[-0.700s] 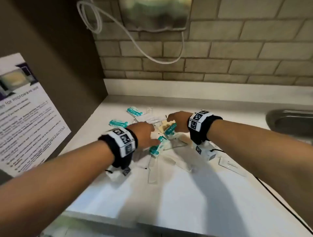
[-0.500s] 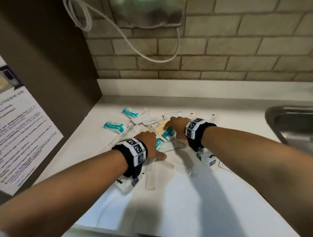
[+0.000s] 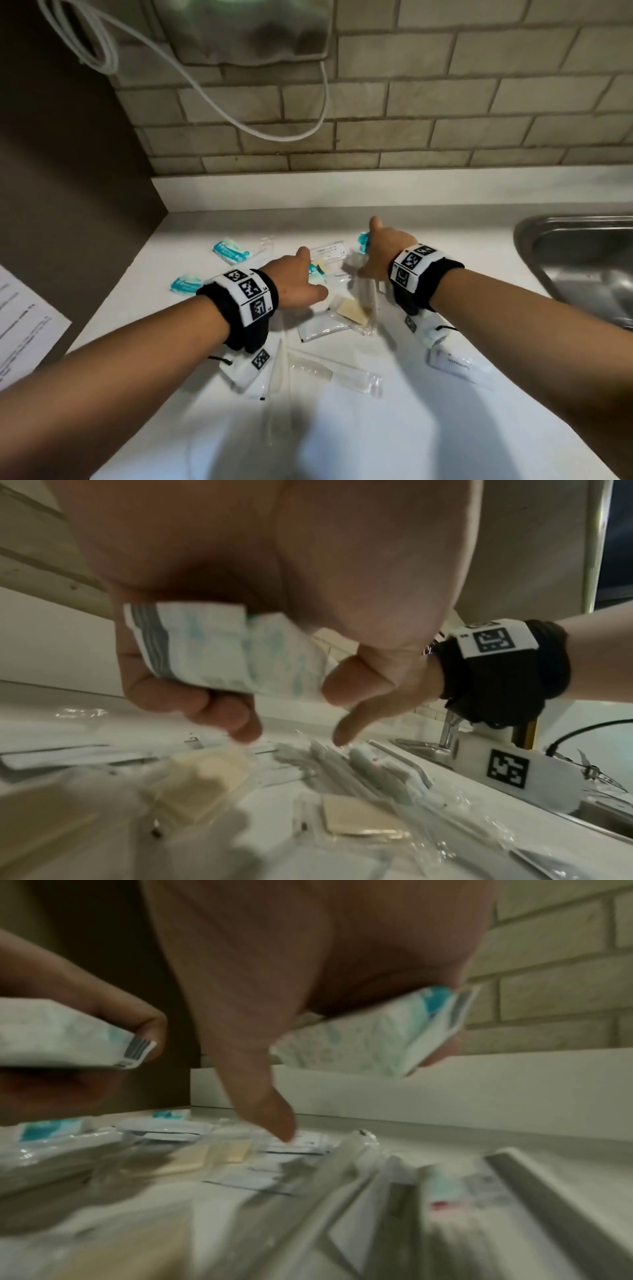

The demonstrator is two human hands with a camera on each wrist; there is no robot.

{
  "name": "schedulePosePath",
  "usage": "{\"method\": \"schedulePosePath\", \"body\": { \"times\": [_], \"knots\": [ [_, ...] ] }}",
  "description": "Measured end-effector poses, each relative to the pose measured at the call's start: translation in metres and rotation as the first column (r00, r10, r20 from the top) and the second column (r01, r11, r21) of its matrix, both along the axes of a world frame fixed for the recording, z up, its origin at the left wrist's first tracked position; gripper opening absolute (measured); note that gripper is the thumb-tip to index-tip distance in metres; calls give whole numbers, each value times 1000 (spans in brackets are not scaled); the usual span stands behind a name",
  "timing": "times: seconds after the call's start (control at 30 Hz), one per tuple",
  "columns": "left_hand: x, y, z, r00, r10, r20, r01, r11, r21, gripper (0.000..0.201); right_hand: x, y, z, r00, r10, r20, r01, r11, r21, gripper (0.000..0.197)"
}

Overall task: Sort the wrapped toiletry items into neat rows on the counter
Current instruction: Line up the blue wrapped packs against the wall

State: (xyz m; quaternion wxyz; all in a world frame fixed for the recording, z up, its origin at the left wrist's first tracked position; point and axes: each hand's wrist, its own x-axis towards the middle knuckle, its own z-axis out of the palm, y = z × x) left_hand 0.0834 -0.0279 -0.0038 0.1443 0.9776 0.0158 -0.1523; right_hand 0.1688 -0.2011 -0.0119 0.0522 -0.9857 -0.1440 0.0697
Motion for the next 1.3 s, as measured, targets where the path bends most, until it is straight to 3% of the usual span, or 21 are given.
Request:
{"method": "schedulePosePath", "body": {
  "times": [0.13,0.33,0.43,0.5,0.57,0.7,0.93,1.13,1.3],
  "knots": [
    [9,1,8,997,-49,56,48,998,29,61,-1,-19,-7,994,-112,-12,106,969,-222,51],
    [11,35,22,982,-45,184,19,990,142,77,-5,-12,-9,993,-88,-75,73,981,-181,32],
    [4,80,29,984,30,177,-59,985,160,69,-9,16,8,997,-66,-38,60,988,-140,44],
    [-1,114,27,988,66,138,-92,977,192,62,-11,40,21,998,-41,-58,38,998,-40,64],
    [-8,146,22,993,84,88,-103,966,238,65,-9,72,32,998,18,-62,-13,996,84,71],
    [-19,195,2,997,74,-33,-62,962,267,84,-15,145,48,984,167,-56,-149,959,243,66],
    [-20,225,-33,999,21,29,-27,971,239,38,-21,237,35,972,233,-16,-214,915,341,64],
    [-31,270,-32,996,83,-29,-70,950,304,51,-21,263,21,976,217,-3,-197,892,407,56],
    [-52,271,-37,993,115,39,-118,991,59,60,-23,286,15,973,229,23,-210,846,490,56]
  ]
}}
